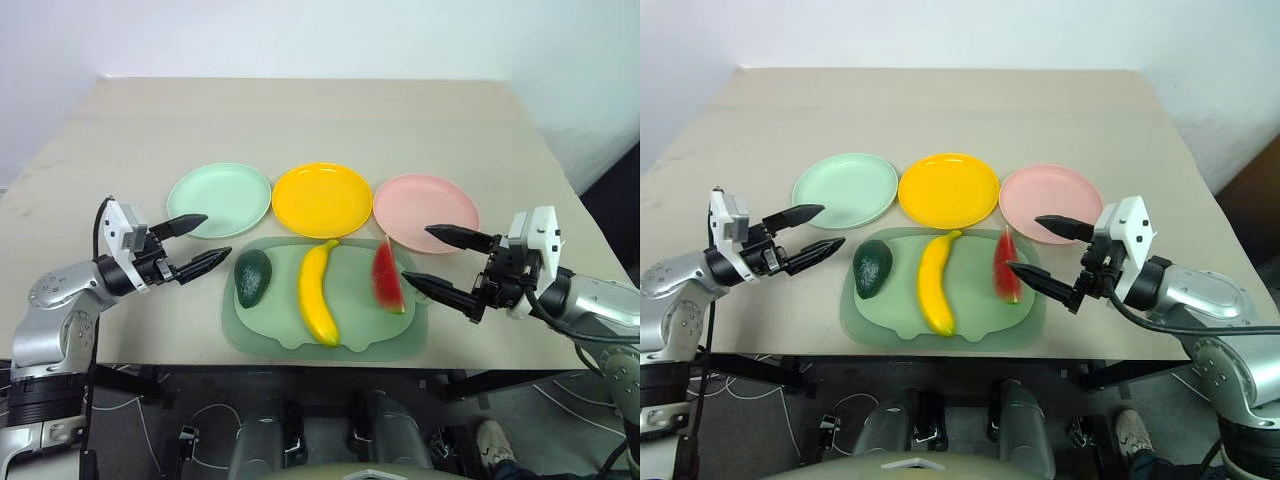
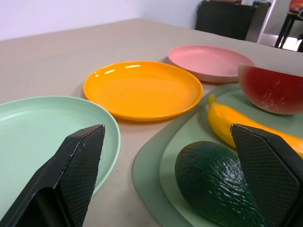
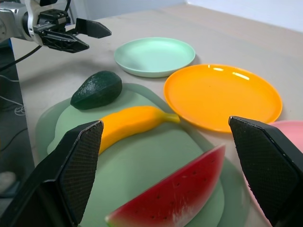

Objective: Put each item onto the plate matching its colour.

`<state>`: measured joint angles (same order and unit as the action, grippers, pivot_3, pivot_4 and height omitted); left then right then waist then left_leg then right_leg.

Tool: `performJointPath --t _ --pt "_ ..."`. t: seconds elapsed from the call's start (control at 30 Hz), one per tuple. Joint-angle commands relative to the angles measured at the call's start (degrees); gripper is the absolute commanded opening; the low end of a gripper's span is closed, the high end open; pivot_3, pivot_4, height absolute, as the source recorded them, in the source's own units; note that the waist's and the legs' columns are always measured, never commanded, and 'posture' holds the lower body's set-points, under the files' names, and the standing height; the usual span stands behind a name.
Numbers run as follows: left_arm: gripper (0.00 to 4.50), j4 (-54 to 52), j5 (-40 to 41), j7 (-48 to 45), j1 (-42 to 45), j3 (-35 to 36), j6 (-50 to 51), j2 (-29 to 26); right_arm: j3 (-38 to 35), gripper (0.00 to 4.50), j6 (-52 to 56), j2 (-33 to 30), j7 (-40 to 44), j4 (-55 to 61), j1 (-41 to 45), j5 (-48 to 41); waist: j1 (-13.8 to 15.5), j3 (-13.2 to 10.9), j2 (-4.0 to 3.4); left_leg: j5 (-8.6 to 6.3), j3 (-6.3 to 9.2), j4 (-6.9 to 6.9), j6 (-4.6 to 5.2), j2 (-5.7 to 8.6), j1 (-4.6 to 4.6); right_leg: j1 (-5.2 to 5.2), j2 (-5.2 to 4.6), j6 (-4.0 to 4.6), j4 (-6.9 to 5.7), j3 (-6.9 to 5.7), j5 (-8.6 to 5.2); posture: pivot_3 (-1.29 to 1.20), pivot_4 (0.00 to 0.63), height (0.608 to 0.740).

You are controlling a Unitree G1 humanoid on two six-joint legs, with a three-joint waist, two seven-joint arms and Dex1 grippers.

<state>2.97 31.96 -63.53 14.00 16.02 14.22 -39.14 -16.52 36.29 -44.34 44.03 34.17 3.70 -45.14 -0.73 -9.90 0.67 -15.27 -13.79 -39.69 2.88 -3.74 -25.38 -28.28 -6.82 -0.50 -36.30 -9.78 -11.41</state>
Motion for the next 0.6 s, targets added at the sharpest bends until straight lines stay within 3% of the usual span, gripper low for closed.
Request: performJointPath --t 0.03,0.33,0.6 --pt "4.45 -0.2 0.0 -0.2 2.0 -0.3 -0.6 -0.3 -1.8 4.5 -0.4 -0.4 -0.5 2.4 0.1 -1.3 0.0 0.0 0.0 0.0 0.0 0.0 0.0 0.0 0.0 0.0 0.0 0.0 0.0 0.0 0.0 0.0 0.15 0.696" --pt "4.45 -0.1 0.0 -0.2 3.5 -1.6 -0.6 -0.2 -1.5 4.5 0.1 0.3 -2.4 3.1 -0.1 -2.5 0.0 0.0 0.0 0.0 0.01 0.0 0.0 0.0 0.0 0.02 0.01 0.0 0.0 0.0 0.0 0.0 0.15 0.696" --pt "4.45 -1.2 -0.1 0.2 3.9 -2.8 -0.7 1.0 0.8 4.5 10.3 -1.7 -9.3 4.7 1.8 -6.0 0.0 0.0 0.01 0.0 0.0 -0.01 0.0 0.01 0.0 0.04 -0.01 0.03 0.01 0.0 0.02 0.0 0.15 0.696"
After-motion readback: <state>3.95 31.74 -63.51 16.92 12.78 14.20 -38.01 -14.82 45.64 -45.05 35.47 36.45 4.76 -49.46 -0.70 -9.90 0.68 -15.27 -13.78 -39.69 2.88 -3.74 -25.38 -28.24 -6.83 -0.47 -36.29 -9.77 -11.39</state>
